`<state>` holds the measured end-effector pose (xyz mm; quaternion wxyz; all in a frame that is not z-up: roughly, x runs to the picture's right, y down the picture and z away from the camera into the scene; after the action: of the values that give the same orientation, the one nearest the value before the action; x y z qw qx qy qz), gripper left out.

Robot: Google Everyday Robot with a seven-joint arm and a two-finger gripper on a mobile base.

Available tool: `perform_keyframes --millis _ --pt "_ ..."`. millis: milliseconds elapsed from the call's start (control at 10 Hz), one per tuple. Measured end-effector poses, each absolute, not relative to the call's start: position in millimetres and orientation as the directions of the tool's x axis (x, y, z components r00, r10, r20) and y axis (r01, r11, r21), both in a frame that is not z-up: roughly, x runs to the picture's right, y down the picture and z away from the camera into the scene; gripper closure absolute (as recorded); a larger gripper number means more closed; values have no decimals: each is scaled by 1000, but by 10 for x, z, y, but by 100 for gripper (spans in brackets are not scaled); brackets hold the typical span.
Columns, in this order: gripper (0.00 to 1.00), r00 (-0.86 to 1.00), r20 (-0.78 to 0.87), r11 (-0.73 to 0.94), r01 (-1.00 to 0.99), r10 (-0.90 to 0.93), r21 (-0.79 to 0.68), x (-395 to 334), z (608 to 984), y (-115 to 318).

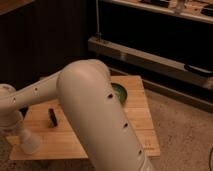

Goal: Place the ceramic cup over the eraser

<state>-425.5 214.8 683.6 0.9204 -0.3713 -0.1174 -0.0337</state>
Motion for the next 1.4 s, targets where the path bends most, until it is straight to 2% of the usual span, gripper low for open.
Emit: perform_keyframes --millis 200,400,500,700,800,1200,1400 --pt "80 968 247 723 146 34 -675 -4242 6865 2167" --pt "56 958 271 728 120 93 -675 -4189 6921 2236" --pt "50 959 268 730 119 91 -673 -4169 6923 2220" --pt "29 960 268 731 124 84 -671 -4162 6924 2229" --pt "22 957 276 741 123 87 -660 -4152 6940 2225" --pt "20 955 282 758 116 92 -642 -4103 7003 2173" --pt "20 942 318 781 115 111 -614 -4065 7021 2007"
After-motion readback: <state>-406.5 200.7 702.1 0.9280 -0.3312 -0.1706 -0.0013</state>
